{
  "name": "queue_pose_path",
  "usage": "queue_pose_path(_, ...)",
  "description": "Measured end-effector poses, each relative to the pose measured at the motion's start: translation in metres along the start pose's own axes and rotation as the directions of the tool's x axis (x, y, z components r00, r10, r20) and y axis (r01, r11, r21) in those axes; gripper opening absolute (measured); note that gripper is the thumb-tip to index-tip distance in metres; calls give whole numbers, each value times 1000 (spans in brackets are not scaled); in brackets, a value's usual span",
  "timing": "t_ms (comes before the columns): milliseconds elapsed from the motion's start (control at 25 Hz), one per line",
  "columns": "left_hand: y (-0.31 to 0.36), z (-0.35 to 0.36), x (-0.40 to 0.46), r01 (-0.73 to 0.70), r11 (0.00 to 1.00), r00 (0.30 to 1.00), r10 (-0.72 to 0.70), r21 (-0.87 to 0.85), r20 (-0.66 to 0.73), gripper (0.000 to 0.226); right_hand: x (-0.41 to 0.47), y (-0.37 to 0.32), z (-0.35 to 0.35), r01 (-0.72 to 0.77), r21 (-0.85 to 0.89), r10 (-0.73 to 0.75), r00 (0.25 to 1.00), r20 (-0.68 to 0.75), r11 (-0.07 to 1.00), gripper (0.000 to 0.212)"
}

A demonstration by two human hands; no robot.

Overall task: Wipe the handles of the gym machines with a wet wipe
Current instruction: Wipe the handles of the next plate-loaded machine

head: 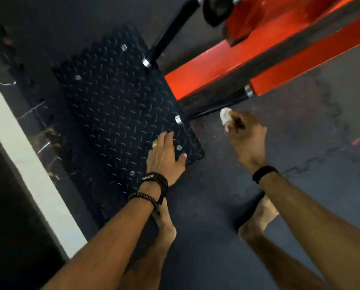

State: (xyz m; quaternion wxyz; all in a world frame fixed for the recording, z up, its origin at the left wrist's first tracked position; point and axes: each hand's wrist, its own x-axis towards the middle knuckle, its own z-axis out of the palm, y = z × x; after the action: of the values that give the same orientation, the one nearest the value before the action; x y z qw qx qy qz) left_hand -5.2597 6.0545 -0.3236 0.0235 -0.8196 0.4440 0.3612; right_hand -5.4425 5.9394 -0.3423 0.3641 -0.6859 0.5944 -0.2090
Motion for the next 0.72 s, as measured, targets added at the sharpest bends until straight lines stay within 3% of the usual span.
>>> queue_pose_path(240,-30,50,111,-197,980,973,195,-9,-126,61,61,51,73,186,-264,-235,958,-165,946,25)
queue_pose_path(400,-18,65,144,-163,982,963,179,92,-202,46,60,43,87,155,-412,-274,930,-246,898,22)
queue_pose_path(440,-16,68,145,-161,981,958,182,110,-220,41,56,35,93,145,-434,-260,940,-221,889,20)
queue_pose_path(520,-17,71,144,-173,981,949,190,87,-250,37,42,15,118,188,-486,-224,975,-15,854,15)
queue_pose_path(600,-22,71,141,-154,988,956,150,4,-254,32,32,0,150,305,-524,-243,952,185,795,8)
queue_pose_path(720,-31,64,137,-122,992,974,114,-28,-198,36,34,-9,166,436,-550,-288,896,337,712,3)
